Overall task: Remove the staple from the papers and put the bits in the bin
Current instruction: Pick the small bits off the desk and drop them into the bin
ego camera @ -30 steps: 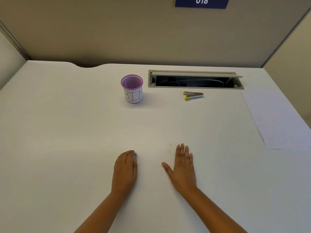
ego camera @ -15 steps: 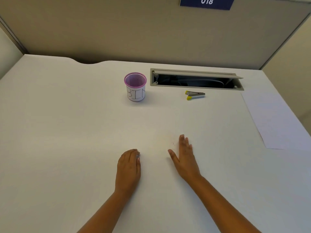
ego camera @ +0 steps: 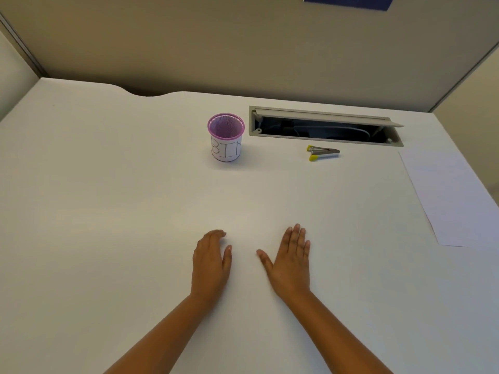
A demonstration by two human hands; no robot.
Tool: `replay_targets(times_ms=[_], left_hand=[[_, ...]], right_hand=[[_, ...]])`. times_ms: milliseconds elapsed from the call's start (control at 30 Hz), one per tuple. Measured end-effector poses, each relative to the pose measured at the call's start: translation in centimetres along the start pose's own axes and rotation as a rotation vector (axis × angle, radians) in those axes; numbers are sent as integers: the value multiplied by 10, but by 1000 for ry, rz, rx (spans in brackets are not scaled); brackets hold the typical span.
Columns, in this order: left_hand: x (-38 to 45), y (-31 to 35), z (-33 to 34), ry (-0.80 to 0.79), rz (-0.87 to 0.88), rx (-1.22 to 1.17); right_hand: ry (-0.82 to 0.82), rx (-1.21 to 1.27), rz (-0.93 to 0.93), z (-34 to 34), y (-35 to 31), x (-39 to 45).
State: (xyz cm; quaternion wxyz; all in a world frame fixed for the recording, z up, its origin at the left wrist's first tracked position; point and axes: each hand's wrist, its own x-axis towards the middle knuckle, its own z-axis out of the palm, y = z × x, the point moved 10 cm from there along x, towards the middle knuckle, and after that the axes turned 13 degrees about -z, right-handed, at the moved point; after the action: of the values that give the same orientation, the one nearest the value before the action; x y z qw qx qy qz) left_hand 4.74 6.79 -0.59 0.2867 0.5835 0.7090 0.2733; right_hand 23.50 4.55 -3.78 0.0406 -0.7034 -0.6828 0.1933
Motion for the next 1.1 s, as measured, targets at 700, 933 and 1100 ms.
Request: replay_targets(times_ms=[700,933,1100], left_hand=[[59,4,-12,-58,-137,-295],[81,12,-9,-58,-188,-293],[91,22,-5,6,-119,-114]], right_hand=[[-226,-138,-709,57,-118,-46],[-160,-65,-678,29,-119,26],[-64,-89,-474,11,-81,56]])
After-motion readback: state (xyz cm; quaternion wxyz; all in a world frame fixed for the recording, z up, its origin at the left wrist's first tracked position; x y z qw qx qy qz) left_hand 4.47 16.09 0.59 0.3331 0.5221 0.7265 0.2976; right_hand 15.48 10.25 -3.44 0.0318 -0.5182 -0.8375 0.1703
